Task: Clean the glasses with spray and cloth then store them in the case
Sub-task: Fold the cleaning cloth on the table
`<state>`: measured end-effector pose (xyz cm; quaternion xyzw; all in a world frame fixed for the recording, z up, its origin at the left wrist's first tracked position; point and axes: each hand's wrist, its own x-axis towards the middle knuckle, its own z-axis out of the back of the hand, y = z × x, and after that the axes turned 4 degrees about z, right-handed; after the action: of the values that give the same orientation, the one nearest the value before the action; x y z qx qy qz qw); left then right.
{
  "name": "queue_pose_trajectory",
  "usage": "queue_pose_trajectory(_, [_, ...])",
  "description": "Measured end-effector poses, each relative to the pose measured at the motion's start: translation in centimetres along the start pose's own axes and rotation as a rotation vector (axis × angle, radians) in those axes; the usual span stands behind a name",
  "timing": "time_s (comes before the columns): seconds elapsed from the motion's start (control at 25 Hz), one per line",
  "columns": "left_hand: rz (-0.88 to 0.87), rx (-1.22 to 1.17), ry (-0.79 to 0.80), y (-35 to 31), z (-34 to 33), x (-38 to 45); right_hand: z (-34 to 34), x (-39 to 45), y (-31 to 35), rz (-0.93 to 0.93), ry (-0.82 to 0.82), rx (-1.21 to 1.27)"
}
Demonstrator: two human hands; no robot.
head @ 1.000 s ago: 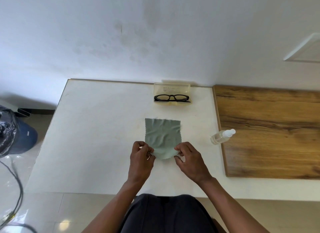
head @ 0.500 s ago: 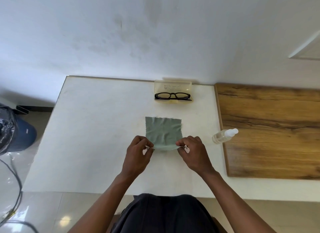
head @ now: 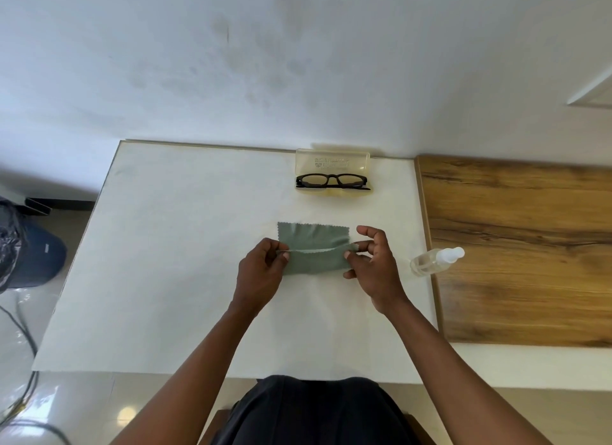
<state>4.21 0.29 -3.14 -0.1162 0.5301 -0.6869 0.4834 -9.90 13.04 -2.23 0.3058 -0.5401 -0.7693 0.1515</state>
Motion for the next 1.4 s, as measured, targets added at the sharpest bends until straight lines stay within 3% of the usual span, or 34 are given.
queue_pose_trajectory(0.2, [0.004, 0.076, -0.139, -1.5, -1.5, 2.0, -1.2, 2.0, 0.3, 0.035, -0.081, -0.123])
queue_pose_trajectory(0.72, [0.016, 0.224, -0.21, -1.1, -2.2, 4.6, -2.1, 3.4, -1.0, 0.179, -0.17, -0.362])
queue_pose_trajectory(1.08, [0.065, 0.225, -0.262, -0.7, -1.8, 5.1, -2.0, 3.6, -1.6, 0.183, -0.313, -0.492])
queue_pose_trajectory(1.2, [-0.099, 0.28, -0.272, -0.4, -1.4, 3.2, -1.4, 2.4, -2.2, 0.406, -0.37, -0.559])
queue_pose_trajectory(1.32, [-0.376, 0.516, -0.192, 1.4, -1.7, 1.2, -1.1, 0.9, -3.4, 0.664, -0.23, -0.743])
queue_pose_trajectory(1.4, [-0.364, 0.604, -0.17, 2.3, -1.7, 0.7, -1.1, 0.2, -4.2, 0.748, -0.131, -0.92])
